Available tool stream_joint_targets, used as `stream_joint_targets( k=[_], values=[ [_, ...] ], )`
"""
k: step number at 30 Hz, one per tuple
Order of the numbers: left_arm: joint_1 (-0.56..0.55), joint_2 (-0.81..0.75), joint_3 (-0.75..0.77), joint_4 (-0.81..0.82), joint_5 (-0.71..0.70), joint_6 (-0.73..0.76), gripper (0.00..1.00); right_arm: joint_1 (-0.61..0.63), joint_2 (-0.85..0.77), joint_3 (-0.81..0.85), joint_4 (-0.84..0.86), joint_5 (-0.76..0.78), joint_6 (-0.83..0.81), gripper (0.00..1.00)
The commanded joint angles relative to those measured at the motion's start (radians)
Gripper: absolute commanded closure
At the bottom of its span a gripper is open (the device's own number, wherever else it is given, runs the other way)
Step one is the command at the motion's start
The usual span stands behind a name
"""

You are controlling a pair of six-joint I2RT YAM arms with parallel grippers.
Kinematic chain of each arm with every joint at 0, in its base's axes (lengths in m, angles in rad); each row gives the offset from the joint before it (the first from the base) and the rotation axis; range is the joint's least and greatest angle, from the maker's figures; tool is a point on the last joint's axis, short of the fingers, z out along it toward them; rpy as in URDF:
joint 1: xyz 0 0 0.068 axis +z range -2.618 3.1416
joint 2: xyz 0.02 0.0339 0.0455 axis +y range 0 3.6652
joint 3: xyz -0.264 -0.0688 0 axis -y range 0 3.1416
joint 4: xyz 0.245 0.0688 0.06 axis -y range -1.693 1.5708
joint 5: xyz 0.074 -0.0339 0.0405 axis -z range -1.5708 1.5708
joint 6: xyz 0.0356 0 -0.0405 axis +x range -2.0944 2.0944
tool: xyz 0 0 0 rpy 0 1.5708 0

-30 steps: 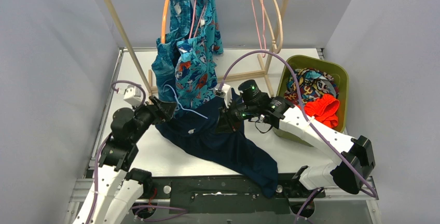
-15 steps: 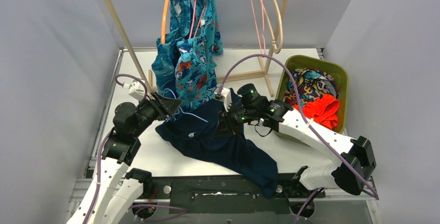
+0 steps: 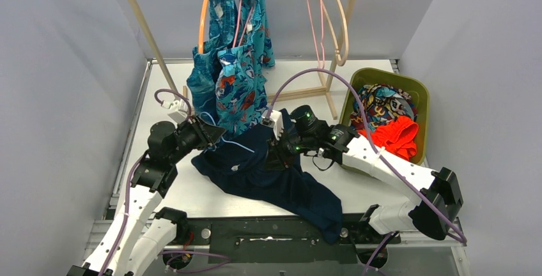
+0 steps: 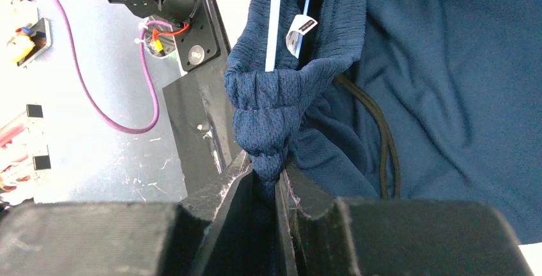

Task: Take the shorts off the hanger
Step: Pick up the hanger from the clothes rod, then remove the shorts from the hanger.

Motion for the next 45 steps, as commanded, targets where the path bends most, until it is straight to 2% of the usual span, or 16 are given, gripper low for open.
stream_joint_targets(
  k=[1, 4, 9, 14, 18, 21, 27, 34, 37, 43, 45],
  values=[
    [0.005, -0.007, 0.008, 0.054, 0.004, 0.024, 0.84, 0.012, -0.028, 0.037, 0.072, 0.010, 0.007, 1.00],
    [0.005, -0.007, 0.007, 0.054, 0.010, 0.025, 1.00, 0.013, -0.011, 0.058, 0.067, 0.023, 0.008, 1.00],
    [0.005, -0.020, 0.068, -0.010, -0.029, 0.062, 1.00, 0.012, 0.023, 0.139, -0.014, 0.105, 0.025, 0.85],
    [0.005, -0.059, 0.187, -0.120, -0.202, 0.153, 1.00, 0.011, 0.063, 0.271, -0.146, 0.179, 0.059, 0.64],
    [0.004, -0.053, 0.289, -0.179, -0.295, 0.229, 1.00, 0.012, 0.041, 0.306, -0.122, 0.231, 0.093, 0.45],
    [0.005, -0.044, 0.339, -0.205, -0.315, 0.245, 1.00, 0.013, 0.023, 0.323, -0.103, 0.232, 0.105, 0.42],
    [0.004, -0.029, 0.371, -0.234, -0.307, 0.241, 1.00, 0.014, 0.016, 0.391, -0.114, 0.338, 0.120, 0.40],
    [-0.026, -0.010, 0.358, -0.225, -0.284, 0.254, 1.00, 0.055, 0.057, 0.431, -0.117, 0.481, 0.123, 0.42],
    [-0.042, 0.002, 0.326, -0.209, -0.258, 0.234, 1.00, 0.089, 0.099, 0.450, -0.126, 0.497, 0.109, 0.51],
    [-0.053, 0.011, 0.277, -0.198, -0.222, 0.204, 1.00, 0.148, 0.206, 0.528, -0.202, 0.567, 0.084, 0.54],
    [-0.054, 0.002, 0.275, -0.194, -0.234, 0.215, 1.00, 0.159, 0.232, 0.542, -0.223, 0.583, 0.081, 0.62]
  ],
)
